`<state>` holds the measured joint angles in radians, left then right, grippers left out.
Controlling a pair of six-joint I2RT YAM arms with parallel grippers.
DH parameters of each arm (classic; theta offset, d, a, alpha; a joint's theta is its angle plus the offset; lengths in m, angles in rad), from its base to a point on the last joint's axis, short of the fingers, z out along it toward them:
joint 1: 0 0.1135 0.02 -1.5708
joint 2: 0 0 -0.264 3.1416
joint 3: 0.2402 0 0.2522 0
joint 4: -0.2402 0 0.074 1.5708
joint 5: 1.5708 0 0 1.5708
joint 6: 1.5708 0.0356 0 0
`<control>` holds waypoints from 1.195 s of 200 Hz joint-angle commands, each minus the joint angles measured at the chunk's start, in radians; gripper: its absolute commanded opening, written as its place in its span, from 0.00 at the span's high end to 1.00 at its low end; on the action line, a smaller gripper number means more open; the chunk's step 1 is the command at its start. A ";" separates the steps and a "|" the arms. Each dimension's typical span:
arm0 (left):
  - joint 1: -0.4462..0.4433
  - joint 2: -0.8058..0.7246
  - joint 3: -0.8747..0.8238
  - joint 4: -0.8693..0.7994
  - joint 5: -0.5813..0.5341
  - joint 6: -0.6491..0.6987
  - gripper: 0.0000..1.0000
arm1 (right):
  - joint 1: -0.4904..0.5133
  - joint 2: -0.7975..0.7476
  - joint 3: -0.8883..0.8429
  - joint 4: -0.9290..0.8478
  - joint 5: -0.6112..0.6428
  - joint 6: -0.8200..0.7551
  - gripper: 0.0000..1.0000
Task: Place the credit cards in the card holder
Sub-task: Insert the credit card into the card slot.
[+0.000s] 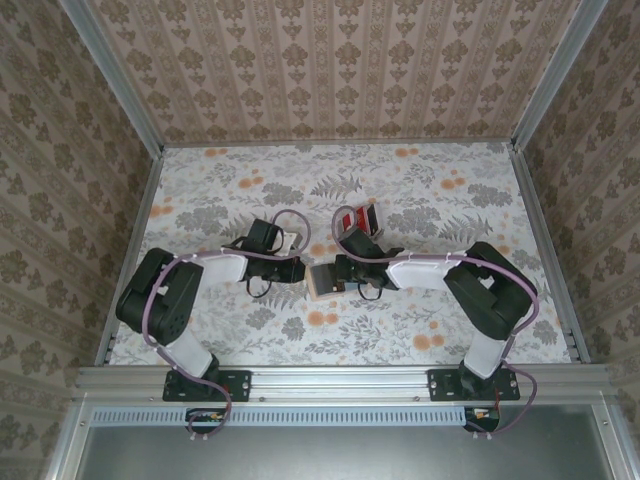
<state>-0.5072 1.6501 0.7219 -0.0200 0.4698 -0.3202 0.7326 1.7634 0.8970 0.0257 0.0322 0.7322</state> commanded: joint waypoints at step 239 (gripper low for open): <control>-0.034 -0.009 0.048 -0.002 -0.018 0.008 0.88 | -0.024 -0.153 -0.091 -0.057 -0.170 0.002 0.88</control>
<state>-0.5362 1.6302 0.7719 -0.0387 0.4244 -0.3164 0.7006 1.5780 0.8181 0.0063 -0.0948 0.7528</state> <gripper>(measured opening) 0.117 0.117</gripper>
